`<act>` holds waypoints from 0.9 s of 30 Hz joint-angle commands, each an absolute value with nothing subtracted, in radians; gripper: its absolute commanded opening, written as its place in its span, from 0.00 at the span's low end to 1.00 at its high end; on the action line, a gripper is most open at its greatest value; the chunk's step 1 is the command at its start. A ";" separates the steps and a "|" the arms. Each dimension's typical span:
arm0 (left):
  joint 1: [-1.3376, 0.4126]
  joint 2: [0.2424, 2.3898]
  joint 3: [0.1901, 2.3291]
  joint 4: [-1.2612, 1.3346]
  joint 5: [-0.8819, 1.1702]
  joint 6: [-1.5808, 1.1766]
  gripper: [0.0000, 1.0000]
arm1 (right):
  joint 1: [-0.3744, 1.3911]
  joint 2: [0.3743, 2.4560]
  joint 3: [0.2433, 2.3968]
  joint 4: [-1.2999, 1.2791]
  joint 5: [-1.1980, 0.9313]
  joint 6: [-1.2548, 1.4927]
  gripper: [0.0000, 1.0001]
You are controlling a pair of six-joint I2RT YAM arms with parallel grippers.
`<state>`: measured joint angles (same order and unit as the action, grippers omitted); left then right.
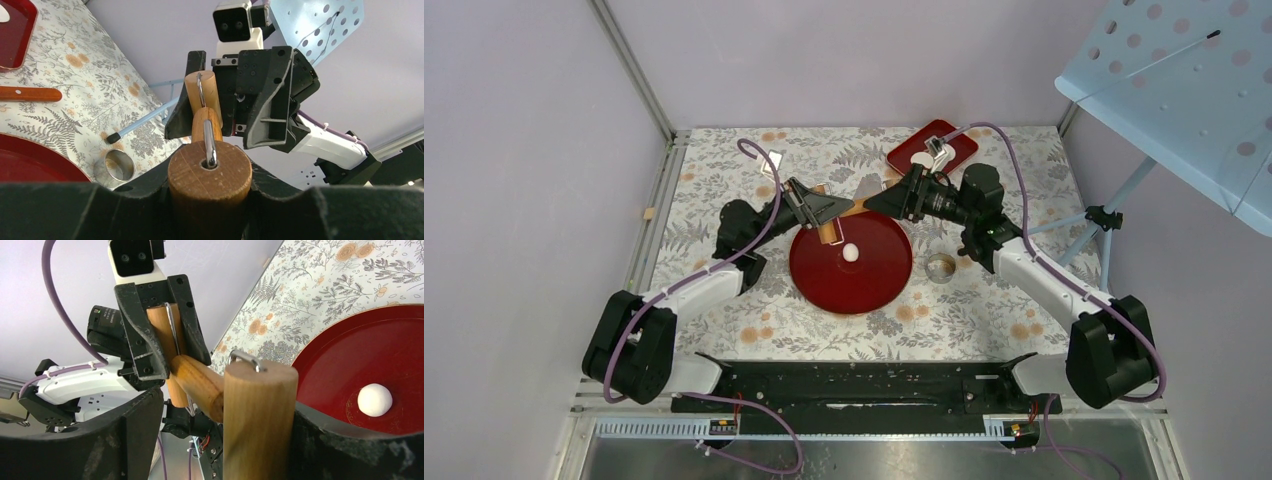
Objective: Roll out the dumpling wrappers from the dough
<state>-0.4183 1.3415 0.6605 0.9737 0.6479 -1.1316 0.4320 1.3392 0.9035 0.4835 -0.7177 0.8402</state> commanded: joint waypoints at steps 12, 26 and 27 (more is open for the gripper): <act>-0.432 1.338 0.666 1.018 0.615 -1.093 0.00 | 0.431 1.322 0.881 0.596 -0.714 0.853 0.15; -0.338 1.289 0.739 0.878 0.639 -1.097 0.99 | 0.428 1.247 0.906 0.451 -0.695 0.639 0.00; -0.312 1.280 0.747 0.881 0.649 -1.100 0.99 | 0.428 1.233 0.914 0.416 -0.682 0.600 0.00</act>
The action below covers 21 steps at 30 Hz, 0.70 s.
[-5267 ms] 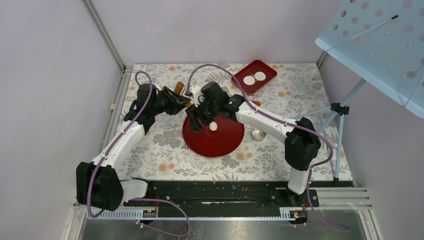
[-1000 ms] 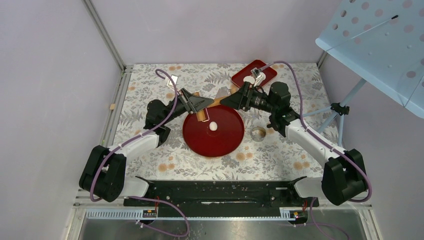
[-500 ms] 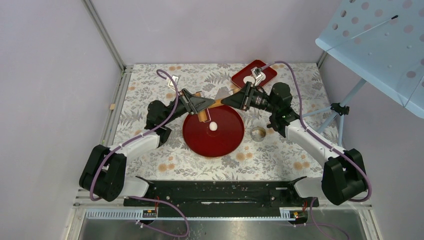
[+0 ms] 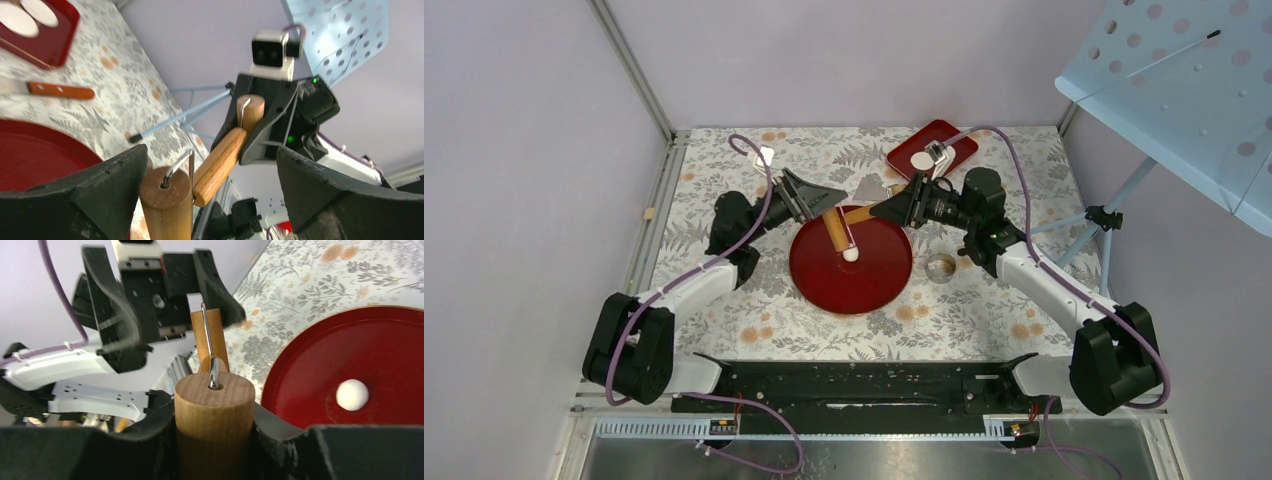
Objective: Roll out the dumpling wrappers from the dough
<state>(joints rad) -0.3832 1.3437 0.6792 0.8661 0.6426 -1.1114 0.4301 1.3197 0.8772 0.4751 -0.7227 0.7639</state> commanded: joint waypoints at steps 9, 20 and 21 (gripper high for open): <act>-0.184 1.296 1.061 0.086 0.613 -0.357 0.99 | 0.454 1.244 1.171 -0.115 -0.519 0.097 0.00; -0.186 1.591 1.066 -0.129 0.307 -0.115 0.99 | 0.704 1.400 1.343 -0.306 -0.176 -0.414 0.00; -0.188 1.620 1.073 -0.143 0.294 -0.129 0.99 | 0.707 1.423 1.364 -0.325 -0.171 -0.400 0.00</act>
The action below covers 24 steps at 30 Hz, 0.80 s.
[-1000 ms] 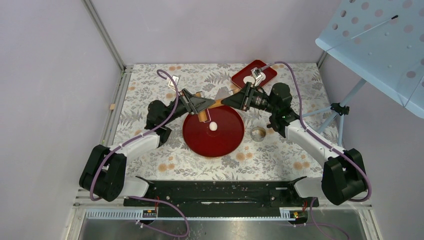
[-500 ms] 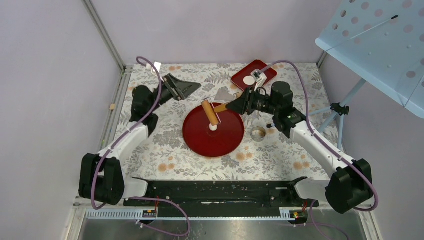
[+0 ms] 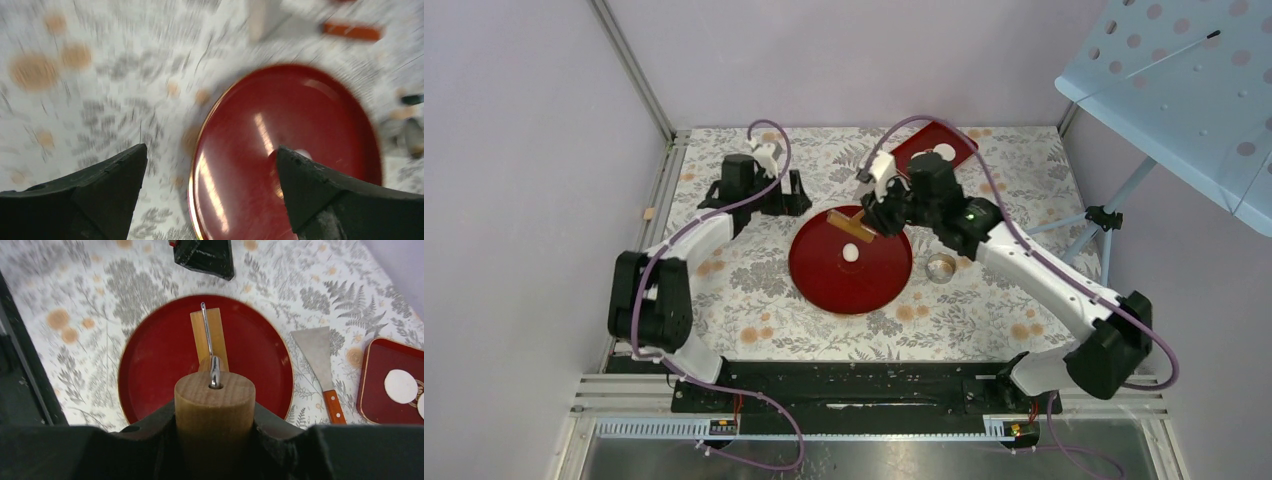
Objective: Roll out the dumpling wrappers from the dough
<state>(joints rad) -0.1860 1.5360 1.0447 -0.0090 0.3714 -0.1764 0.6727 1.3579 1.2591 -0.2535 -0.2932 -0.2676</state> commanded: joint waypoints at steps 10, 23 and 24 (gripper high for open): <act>-0.200 1.783 1.154 -0.238 0.297 -0.182 0.83 | 0.708 1.463 1.388 -0.361 -0.147 -0.321 0.00; -0.270 1.926 1.244 -0.384 0.155 -0.239 0.58 | 0.709 1.405 1.310 -0.289 -0.210 -0.278 0.00; -0.271 1.930 1.247 -0.386 0.152 -0.242 0.54 | 0.708 1.419 1.314 -0.282 -0.209 -0.273 0.00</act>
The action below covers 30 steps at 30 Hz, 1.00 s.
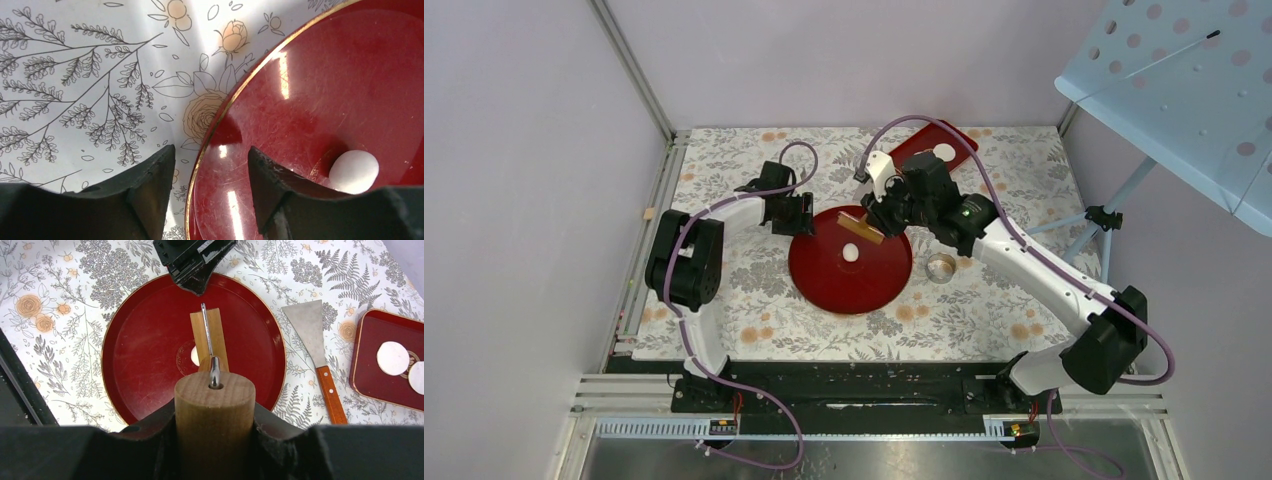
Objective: Roll out the dumpling wrappers from the dough
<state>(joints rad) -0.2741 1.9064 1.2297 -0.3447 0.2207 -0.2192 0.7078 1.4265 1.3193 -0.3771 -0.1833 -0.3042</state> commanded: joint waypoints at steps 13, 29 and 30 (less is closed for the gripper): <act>-0.320 1.940 1.261 -0.388 0.149 -0.202 0.06 | 0.732 1.517 1.282 -0.253 -0.153 -0.371 0.00; -0.342 1.960 1.302 -0.460 0.258 -0.119 0.00 | 0.807 1.519 1.219 -0.161 0.088 -0.565 0.00; -0.342 1.970 1.323 -0.488 0.263 -0.100 0.00 | 0.807 1.520 1.213 -0.158 0.092 -0.574 0.00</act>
<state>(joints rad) -0.3363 1.9301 1.2541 -0.3775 0.2028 -0.1928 0.7986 1.5272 1.2213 -0.2459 0.0219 -0.4992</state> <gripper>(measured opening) 0.032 0.387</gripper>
